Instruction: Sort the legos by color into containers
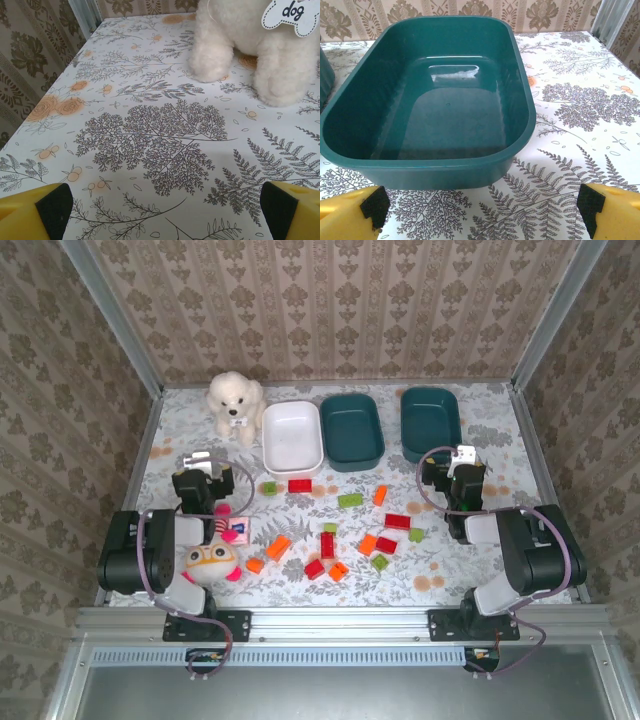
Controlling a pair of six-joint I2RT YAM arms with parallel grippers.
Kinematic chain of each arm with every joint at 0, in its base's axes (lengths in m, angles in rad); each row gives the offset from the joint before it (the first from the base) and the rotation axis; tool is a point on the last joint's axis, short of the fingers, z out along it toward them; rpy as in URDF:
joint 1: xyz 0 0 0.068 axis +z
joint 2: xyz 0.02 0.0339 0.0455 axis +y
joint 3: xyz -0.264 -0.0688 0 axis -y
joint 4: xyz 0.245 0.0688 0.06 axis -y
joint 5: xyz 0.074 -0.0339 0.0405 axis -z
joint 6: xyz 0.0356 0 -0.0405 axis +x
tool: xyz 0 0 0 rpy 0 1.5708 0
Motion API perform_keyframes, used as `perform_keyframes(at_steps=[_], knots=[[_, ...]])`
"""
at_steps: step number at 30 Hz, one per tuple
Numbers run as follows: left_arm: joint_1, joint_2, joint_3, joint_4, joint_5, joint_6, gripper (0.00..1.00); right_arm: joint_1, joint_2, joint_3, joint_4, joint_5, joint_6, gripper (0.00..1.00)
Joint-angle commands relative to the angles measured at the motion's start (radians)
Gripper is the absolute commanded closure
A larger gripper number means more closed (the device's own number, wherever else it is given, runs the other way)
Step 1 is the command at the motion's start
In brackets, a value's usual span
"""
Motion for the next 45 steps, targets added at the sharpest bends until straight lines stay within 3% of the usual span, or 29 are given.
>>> perform_keyframes(at_steps=[1, 21, 24, 28, 30, 32, 34, 35, 36, 37, 40, 43, 45], knots=[[-0.009, -0.001, 0.020, 0.028, -0.003, 0.021, 0.00, -0.004, -0.002, 0.014, 0.001, -0.020, -0.003, 0.00], [-0.020, -0.029, 0.000, 0.052, -0.026, 0.036, 0.00, 0.003, -0.017, 0.013, 0.000, -0.009, -0.008, 0.00], [-0.096, -0.179, 0.000, -0.062, -0.209, 0.062, 0.00, 0.045, -0.175, 0.087, -0.249, 0.097, -0.025, 0.00], [-0.218, -0.417, 0.091, -0.308, -0.388, 0.094, 0.00, 0.133, -0.414, 0.200, -0.389, 0.265, -0.069, 0.00], [-0.258, -0.529, 0.184, -0.487, -0.407, 0.064, 0.00, 0.164, -0.498, 0.386, -0.663, 0.333, 0.021, 0.00], [-0.292, -0.604, 0.321, -0.716, -0.432, -0.054, 0.00, 0.136, -0.506, 0.643, -1.160, 0.281, 0.340, 0.00], [-0.275, -0.631, 0.512, -1.179, -0.384, -0.462, 0.00, 0.115, -0.471, 0.809, -1.569, 0.224, 0.617, 0.00], [-0.263, -0.633, 0.592, -1.401, -0.358, -0.656, 0.00, 0.104, -0.464, 0.824, -1.642, 0.139, 0.621, 0.00], [-0.258, -0.639, 0.611, -1.469, -0.333, -0.761, 0.00, 0.099, -0.466, 0.819, -1.660, 0.038, 0.580, 0.00], [-0.240, -0.651, 0.595, -1.455, -0.218, -0.778, 0.00, 0.115, -0.469, 0.821, -1.714, 0.006, 0.575, 0.00], [-0.252, -0.687, 0.538, -1.381, 0.050, -0.789, 0.00, 0.199, -0.476, 0.822, -1.940, 0.068, 0.653, 0.07], [-0.377, -0.669, 0.543, -1.454, 0.131, -0.758, 0.00, 0.276, -0.458, 0.772, -2.067, -0.004, 0.667, 0.10], [-0.516, -0.653, 0.550, -1.503, 0.124, -0.710, 0.00, 0.325, -0.434, 0.722, -2.107, -0.048, 0.665, 0.11]])
